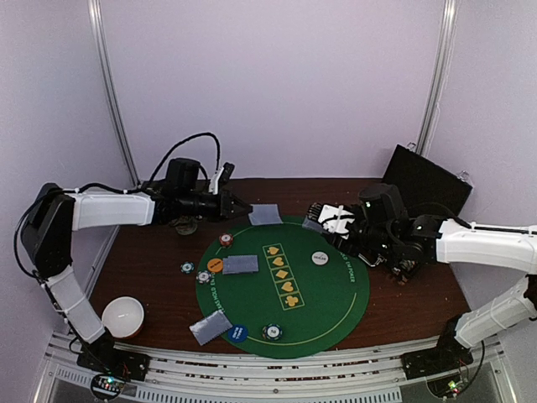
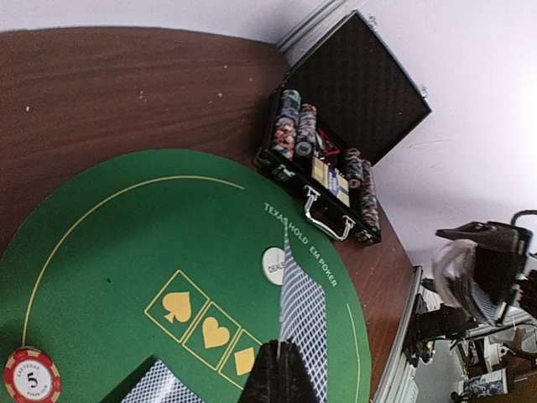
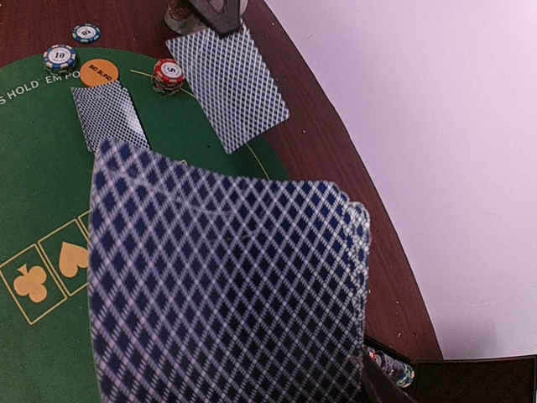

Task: Distribute texas hold em gaming equipment
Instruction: Flop the poker card onto the face-down deck piles.

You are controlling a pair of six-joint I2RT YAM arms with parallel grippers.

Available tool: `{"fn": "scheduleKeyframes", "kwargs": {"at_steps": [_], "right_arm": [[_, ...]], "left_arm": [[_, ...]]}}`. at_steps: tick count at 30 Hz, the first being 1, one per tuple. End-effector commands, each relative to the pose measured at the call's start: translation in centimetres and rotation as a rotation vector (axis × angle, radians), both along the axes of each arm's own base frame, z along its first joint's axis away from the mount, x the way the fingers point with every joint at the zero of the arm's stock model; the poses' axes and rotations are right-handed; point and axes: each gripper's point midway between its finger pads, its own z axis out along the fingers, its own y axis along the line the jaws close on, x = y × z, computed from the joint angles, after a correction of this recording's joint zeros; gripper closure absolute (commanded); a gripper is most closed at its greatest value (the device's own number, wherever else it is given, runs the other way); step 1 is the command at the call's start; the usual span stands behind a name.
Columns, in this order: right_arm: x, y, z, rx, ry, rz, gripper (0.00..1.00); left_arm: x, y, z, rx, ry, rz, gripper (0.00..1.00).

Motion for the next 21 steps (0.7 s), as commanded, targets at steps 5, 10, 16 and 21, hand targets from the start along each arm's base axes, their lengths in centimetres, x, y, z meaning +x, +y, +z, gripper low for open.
{"fn": "scheduleKeyframes", "kwargs": {"at_steps": [5, 10, 16, 21], "right_arm": [[0.1, -0.8, 1.0, 0.026, -0.011, -0.029, 0.53], [-0.1, -1.0, 0.7, 0.028, -0.008, -0.034, 0.53], [-0.1, -1.0, 0.5, 0.026, -0.003, -0.033, 0.53], [0.0, -0.9, 0.3, 0.026, -0.001, -0.032, 0.53]], "left_arm": [[4.1, -3.0, -5.2, -0.02, 0.063, 0.022, 1.0], [5.0, -4.1, -9.3, 0.018, 0.13, 0.03, 1.0], [6.1, -3.9, -12.1, 0.028, 0.159, 0.095, 1.0], [6.6, -3.7, -13.7, 0.033, 0.182, 0.134, 1.0]]}}
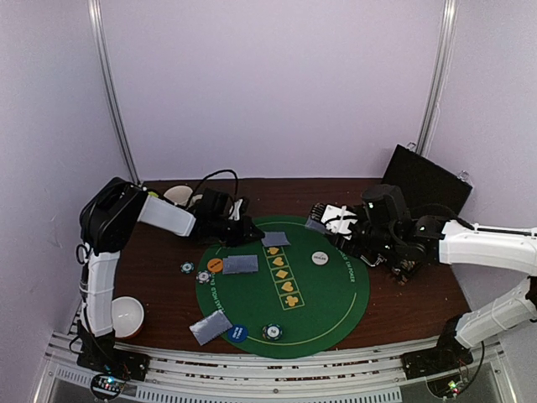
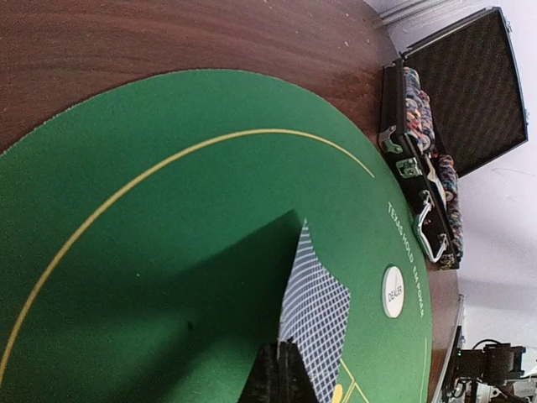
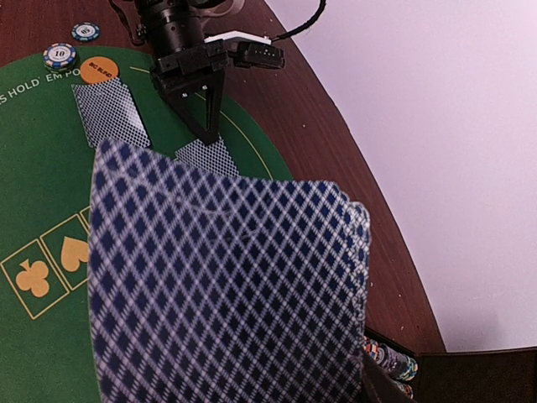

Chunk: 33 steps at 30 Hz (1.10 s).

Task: Distribute texas hold em gaming equipment
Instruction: Flop the poker card onto the face-down deck piles.

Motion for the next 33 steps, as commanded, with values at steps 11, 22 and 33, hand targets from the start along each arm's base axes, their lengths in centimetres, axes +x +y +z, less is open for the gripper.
{"fn": "scheduleKeyframes", "kwargs": {"at_steps": [11, 22, 33], "right_arm": [[0.4, -0.4, 0.4, 0.017, -0.011, -0.024, 0.53], [0.4, -0.3, 0.8, 0.02, -0.017, -0.02, 0.53], [0.4, -0.4, 0.9, 0.018, -0.019, -0.022, 0.53]], "left_arm": [[1.0, 0.2, -1.7, 0.049, -0.041, 0.041, 1.0], [0.8, -1.0, -0.7, 0.051, -0.074, 0.0, 1.0], [0.5, -1.0, -1.1, 0.08, -0.069, -0.004, 1.0]]}}
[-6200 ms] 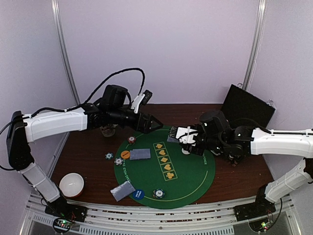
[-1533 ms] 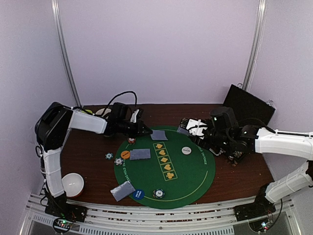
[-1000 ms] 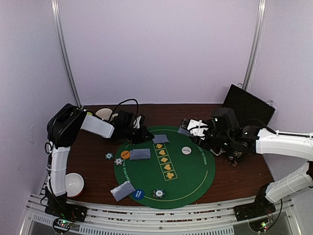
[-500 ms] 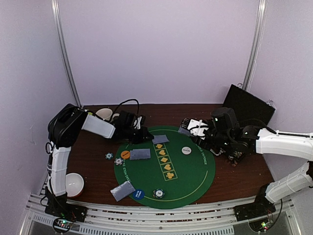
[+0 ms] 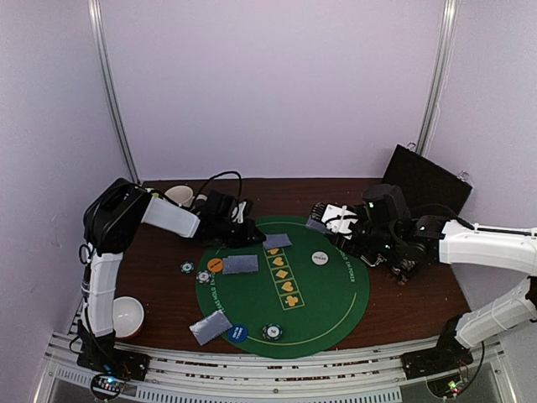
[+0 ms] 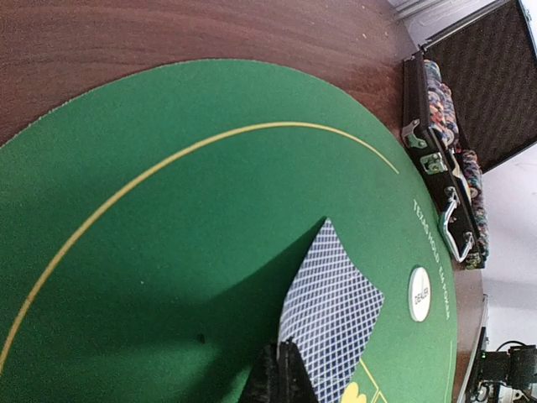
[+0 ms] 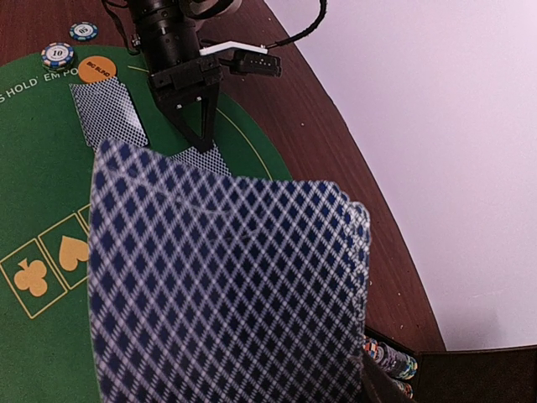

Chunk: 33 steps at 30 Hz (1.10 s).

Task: Distribute texas hold em gaming equipment
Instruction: Flop the poker card onto the face-down deck piles.

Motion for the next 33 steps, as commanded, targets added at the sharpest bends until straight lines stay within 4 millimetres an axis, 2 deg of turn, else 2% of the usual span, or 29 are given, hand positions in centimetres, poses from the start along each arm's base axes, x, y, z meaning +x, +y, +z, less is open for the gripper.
{"fn": "scheduleKeyframes", "kwargs": {"at_steps": [1, 24, 27, 33], "right_arm": [[0.2, -0.3, 0.9, 0.016, -0.019, -0.016, 0.53], [0.2, -0.5, 1.2, 0.013, -0.026, -0.019, 0.53], [0.2, -0.5, 1.0, 0.01, -0.023, -0.019, 0.53], [0.2, -0.6, 1.2, 0.005, -0.028, -0.018, 0.53]], "left_arm": [[0.3, -0.6, 0.2, 0.018, -0.036, -0.018, 1.0], [0.1, 0.3, 0.4, 0.032, -0.013, 0.042, 1.0], [0.3, -0.2, 2.1, 0.009, -0.069, 0.016, 1.0], [1.3, -1.0, 8.6, 0.021, -0.342, -0.068, 1.0]]}}
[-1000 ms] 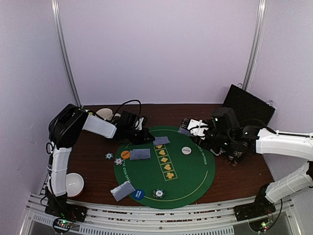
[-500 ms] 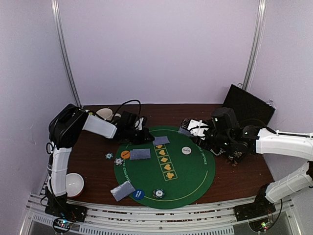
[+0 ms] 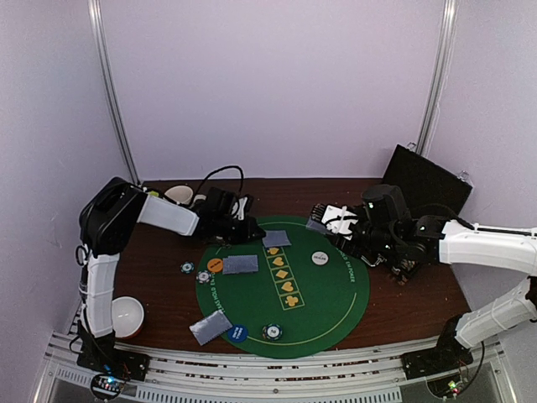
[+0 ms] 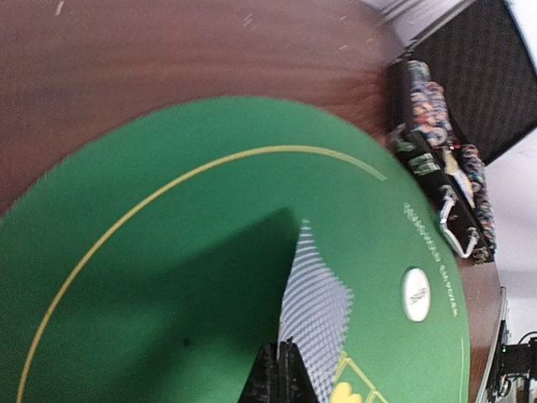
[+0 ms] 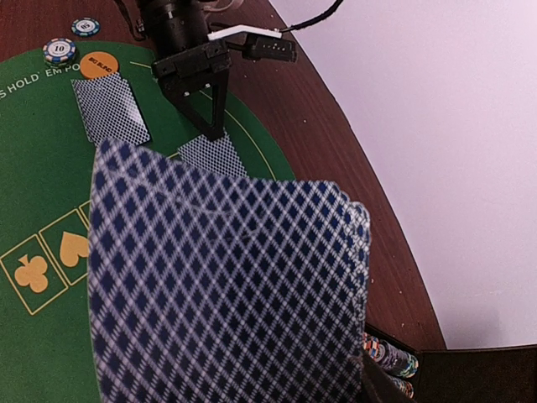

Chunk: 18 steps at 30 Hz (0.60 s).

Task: Distribute texas hold em gaming equipment
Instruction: Flop the poker card onto the face-down deck piles.

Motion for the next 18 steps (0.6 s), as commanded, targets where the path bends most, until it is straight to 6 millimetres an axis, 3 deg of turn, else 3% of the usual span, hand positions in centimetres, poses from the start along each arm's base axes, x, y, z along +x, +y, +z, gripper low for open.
{"fn": "scheduleKeyframes", "kwargs": {"at_steps": [1, 4, 7, 13, 18], "right_arm": [[0.3, -0.5, 1.5, 0.012, -0.035, -0.019, 0.53], [0.3, -0.6, 1.7, 0.011, -0.037, -0.017, 0.53], [0.1, -0.7, 1.9, 0.012, -0.041, -0.015, 0.53], [0.0, -0.8, 2.4, 0.018, -0.047, -0.014, 0.53], [-0.1, -0.9, 2.7, 0.019, -0.041, -0.011, 0.53]], "left_arm": [[1.2, -1.0, 8.5, -0.011, -0.312, -0.083, 1.0], [1.6, -0.4, 11.1, 0.07, -0.486, -0.132, 1.0], [1.7, 0.1, 12.4, 0.214, -0.697, -0.205, 1.0], [-1.1, -0.8, 10.4, 0.596, -1.159, -0.423, 1.0], [-0.6, -1.2, 9.5, 0.728, -1.334, -0.467, 1.0]]}}
